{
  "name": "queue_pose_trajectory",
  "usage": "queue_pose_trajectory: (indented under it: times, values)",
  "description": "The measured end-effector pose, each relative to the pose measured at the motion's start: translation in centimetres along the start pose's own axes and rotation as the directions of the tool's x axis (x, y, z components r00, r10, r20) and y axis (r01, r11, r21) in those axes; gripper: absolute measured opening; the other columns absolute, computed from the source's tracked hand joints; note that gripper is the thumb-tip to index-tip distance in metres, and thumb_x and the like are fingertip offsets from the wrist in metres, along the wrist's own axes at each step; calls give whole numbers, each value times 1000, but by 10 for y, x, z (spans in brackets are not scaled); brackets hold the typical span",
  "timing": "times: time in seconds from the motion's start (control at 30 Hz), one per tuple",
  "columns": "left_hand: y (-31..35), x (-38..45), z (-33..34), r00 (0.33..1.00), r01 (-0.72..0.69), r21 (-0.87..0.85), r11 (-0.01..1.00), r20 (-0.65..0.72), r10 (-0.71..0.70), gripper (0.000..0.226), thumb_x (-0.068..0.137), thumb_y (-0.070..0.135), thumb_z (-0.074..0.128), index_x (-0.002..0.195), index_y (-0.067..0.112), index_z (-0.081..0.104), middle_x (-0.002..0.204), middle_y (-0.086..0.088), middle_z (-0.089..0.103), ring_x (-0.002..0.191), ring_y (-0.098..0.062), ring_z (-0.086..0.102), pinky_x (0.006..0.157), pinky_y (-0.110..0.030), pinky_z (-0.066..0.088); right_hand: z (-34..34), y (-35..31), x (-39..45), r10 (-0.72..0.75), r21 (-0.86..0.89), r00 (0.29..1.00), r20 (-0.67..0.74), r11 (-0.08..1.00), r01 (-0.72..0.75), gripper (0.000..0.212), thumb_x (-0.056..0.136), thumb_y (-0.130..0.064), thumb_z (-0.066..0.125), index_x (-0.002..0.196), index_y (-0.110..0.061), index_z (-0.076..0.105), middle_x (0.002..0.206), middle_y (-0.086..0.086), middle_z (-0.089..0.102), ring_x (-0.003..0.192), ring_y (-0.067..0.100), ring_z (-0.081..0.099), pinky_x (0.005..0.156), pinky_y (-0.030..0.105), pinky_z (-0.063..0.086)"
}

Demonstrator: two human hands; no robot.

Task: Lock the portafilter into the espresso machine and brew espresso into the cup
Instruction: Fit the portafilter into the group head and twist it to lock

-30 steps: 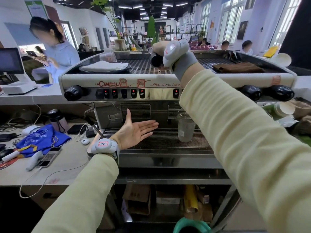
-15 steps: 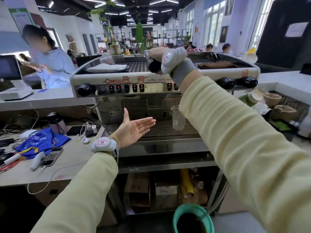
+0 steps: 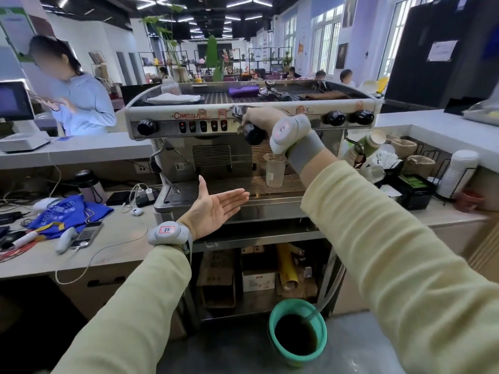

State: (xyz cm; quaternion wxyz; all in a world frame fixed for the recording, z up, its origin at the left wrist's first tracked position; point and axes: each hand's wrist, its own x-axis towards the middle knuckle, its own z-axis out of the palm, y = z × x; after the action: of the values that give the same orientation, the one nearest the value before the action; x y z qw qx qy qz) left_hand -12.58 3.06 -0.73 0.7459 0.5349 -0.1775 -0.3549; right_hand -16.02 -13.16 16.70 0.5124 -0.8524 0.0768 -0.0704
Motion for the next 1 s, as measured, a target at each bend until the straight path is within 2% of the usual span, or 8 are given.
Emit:
queue_pose_trajectory:
  times: [0.1, 0.23, 0.37, 0.47, 0.63, 0.73, 0.87, 1.0]
  values:
    - [-4, -10, 5, 1000, -13, -5, 1000, -11, 13, 104, 76, 78, 1, 122, 3, 55, 129, -11, 59, 124, -17, 52, 109, -32, 32, 3, 5, -25, 94, 117, 996, 9, 989, -94, 30, 90, -4, 47, 61, -12, 43, 59, 3, 45, 49, 11, 44, 32, 10, 38]
    - [-5, -22, 5, 997, -51, -21, 998, -51, 50, 101, 78, 77, 1, 121, 3, 56, 127, -11, 61, 123, -17, 53, 107, -31, 35, 12, 33, -35, 147, 153, 989, -5, 978, -145, 26, 85, -11, 54, 60, -13, 49, 54, 2, 50, 54, 15, 50, 60, 23, 45]
    - [-9, -31, 5, 992, -92, -48, 995, -95, 87, 99, 79, 75, 2, 121, 4, 57, 127, -10, 61, 123, -17, 52, 107, -31, 34, 25, 60, -31, 150, 112, 989, -4, 983, -148, 16, 78, -20, 61, 68, -11, 54, 87, 17, 68, 86, 30, 65, 88, 38, 53]
    - [-12, -36, 6, 984, -126, -70, 990, -134, 116, 97, 81, 73, 2, 121, 3, 56, 126, -10, 61, 123, -17, 53, 105, -30, 36, 30, 76, -37, 201, 203, 975, 90, 955, -215, 16, 82, -13, 59, 87, 2, 56, 81, 16, 66, 75, 25, 68, 80, 35, 57]
    - [-20, -41, 6, 971, -163, -91, 983, -191, 143, 97, 82, 74, 5, 122, 1, 54, 118, -9, 67, 119, -16, 56, 101, -29, 39, 44, 97, -47, 225, 423, 946, 234, 852, -308, 15, 89, 1, 47, 75, 4, 49, 51, 15, 61, 36, 16, 61, 41, 24, 54]
    - [-23, -44, 3, 964, -178, -88, 980, -213, 156, 97, 81, 73, 5, 122, 1, 55, 117, -9, 67, 120, -17, 55, 103, -30, 38, 51, 109, -43, 222, 469, 938, 268, 820, -328, 15, 90, 1, 47, 75, 4, 49, 60, 16, 57, 38, 15, 62, 46, 26, 57]
    - [-26, -48, -6, 961, -183, -96, 978, -227, 158, 97, 81, 73, 6, 124, 0, 54, 121, -10, 65, 121, -18, 55, 101, -29, 40, 61, 120, -32, 228, 442, 927, 297, 828, -346, 14, 88, -2, 51, 76, 5, 53, 46, 10, 64, 50, 18, 64, 81, 36, 55]
    - [-25, -46, -20, 963, -175, -97, 980, -224, 150, 97, 81, 74, 6, 122, 1, 55, 118, -9, 67, 118, -16, 57, 102, -30, 39, 72, 122, -28, 236, 426, 917, 321, 829, -362, 12, 88, -4, 50, 78, 2, 53, 54, 10, 63, 45, 17, 63, 55, 29, 56]
